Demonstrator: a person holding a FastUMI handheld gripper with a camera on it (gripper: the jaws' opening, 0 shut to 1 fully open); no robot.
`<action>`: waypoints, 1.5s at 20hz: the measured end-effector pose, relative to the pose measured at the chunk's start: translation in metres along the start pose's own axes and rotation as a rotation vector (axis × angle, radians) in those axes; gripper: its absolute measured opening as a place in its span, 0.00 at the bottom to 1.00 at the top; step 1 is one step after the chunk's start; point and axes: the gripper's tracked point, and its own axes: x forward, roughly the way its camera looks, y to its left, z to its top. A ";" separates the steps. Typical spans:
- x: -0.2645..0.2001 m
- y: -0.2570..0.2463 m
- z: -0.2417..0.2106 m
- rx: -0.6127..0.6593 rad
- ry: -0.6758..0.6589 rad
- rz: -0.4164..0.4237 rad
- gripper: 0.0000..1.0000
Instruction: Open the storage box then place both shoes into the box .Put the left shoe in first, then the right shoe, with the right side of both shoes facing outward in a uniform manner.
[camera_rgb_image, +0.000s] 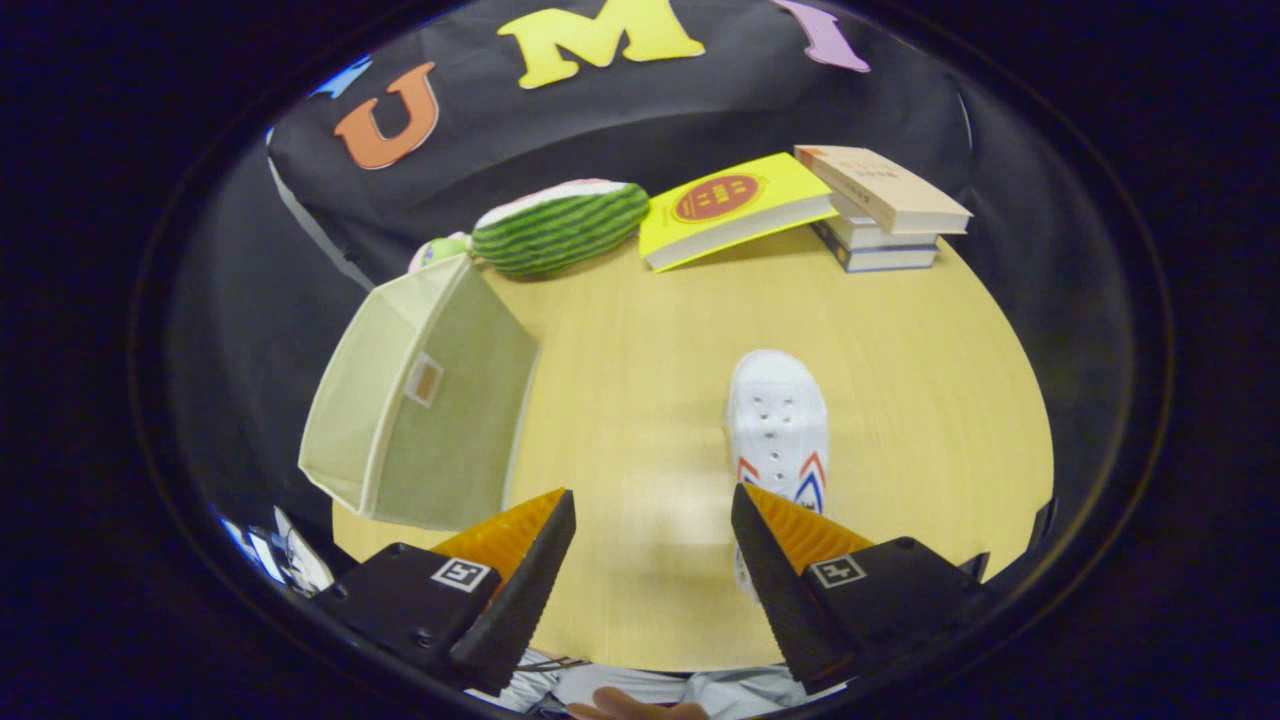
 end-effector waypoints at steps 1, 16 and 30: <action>0.004 -0.014 -0.003 0.011 0.013 -0.012 1.00; 0.064 -0.100 -0.049 0.025 0.171 -0.023 0.90; 0.037 -0.096 -0.029 0.208 0.087 0.139 0.23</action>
